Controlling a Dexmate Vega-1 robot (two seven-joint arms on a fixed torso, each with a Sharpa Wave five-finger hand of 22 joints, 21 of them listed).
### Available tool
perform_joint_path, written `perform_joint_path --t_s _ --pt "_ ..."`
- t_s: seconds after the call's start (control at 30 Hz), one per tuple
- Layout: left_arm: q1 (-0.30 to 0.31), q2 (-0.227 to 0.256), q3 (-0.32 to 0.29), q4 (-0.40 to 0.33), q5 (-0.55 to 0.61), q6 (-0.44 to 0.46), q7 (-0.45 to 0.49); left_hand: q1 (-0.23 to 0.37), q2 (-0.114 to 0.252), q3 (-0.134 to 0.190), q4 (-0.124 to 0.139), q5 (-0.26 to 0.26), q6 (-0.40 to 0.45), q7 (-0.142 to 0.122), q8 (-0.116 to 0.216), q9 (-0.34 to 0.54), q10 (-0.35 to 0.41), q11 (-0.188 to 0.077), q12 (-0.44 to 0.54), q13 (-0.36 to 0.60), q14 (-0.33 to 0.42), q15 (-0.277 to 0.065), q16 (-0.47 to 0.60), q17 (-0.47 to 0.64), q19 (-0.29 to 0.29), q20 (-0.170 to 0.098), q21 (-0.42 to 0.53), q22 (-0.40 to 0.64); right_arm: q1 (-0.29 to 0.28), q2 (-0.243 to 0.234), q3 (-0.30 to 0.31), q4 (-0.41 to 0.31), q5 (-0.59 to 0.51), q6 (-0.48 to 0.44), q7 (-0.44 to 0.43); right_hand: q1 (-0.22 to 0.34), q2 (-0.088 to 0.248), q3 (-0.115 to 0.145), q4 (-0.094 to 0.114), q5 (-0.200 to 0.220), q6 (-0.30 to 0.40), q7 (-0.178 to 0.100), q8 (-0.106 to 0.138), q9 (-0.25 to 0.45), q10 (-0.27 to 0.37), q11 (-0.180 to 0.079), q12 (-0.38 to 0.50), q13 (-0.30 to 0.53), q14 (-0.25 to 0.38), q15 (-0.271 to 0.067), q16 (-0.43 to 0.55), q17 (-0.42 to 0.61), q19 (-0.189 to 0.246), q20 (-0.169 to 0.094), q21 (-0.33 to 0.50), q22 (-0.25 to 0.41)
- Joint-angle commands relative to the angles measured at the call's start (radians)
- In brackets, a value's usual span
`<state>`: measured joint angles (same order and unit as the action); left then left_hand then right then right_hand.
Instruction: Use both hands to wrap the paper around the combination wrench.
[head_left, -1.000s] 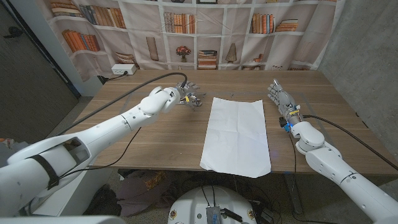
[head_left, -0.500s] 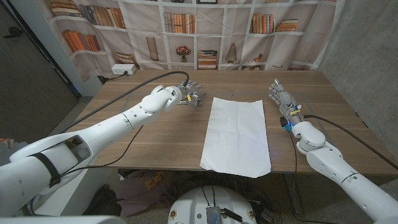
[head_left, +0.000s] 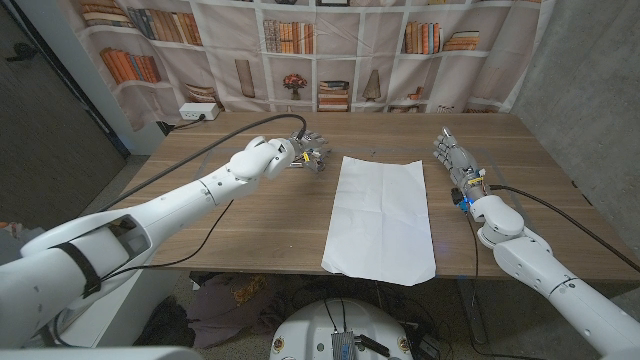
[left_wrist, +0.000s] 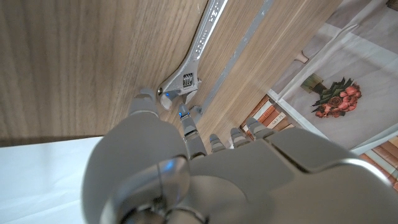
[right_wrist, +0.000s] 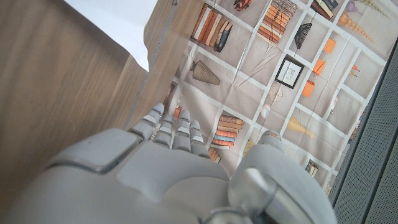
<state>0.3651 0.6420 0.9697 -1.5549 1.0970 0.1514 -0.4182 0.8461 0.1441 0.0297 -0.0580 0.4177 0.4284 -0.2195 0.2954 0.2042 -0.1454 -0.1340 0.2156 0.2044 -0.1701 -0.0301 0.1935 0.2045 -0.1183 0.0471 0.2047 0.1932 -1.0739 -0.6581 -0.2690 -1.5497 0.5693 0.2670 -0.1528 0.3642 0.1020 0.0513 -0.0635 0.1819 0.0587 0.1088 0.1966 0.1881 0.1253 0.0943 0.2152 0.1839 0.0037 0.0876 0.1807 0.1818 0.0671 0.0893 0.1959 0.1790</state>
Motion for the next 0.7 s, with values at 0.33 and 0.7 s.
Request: perform_joint_path --t_s 0.33,0.7 --pt "-0.024 -0.013 0.020 0.044 -0.023 0.006 -0.006 0.018 -0.004 0.004 -0.008 -0.009 0.015 -0.001 -0.003 0.002 0.004 -0.002 0.008 0.002 -0.109 0.000 0.004 0.000 -0.004 0.004 0.006 0.001 0.003 0.003 0.000 0.011 0.004 -0.003 -0.001 -0.004 0.003 0.003 -0.007 -0.002 -0.003 -0.004 -0.001 0.002 -0.001 0.001 -0.003 0.003 -0.004 -0.005 0.006 0.003 -0.007 0.004 0.000 0.002" --pt "-0.034 -0.017 0.030 0.060 -0.033 -0.002 0.012 0.027 -0.002 0.005 -0.011 -0.020 0.031 -0.001 0.000 0.002 0.020 -0.006 0.013 0.001 -0.096 -0.003 0.009 0.000 0.004 0.007 0.010 0.001 0.009 0.008 -0.004 0.017 0.000 -0.004 -0.007 -0.005 0.003 0.003 -0.008 -0.002 -0.003 -0.004 -0.001 0.002 -0.001 0.001 -0.003 0.003 -0.005 -0.004 0.005 0.003 -0.010 0.008 -0.001 0.002"
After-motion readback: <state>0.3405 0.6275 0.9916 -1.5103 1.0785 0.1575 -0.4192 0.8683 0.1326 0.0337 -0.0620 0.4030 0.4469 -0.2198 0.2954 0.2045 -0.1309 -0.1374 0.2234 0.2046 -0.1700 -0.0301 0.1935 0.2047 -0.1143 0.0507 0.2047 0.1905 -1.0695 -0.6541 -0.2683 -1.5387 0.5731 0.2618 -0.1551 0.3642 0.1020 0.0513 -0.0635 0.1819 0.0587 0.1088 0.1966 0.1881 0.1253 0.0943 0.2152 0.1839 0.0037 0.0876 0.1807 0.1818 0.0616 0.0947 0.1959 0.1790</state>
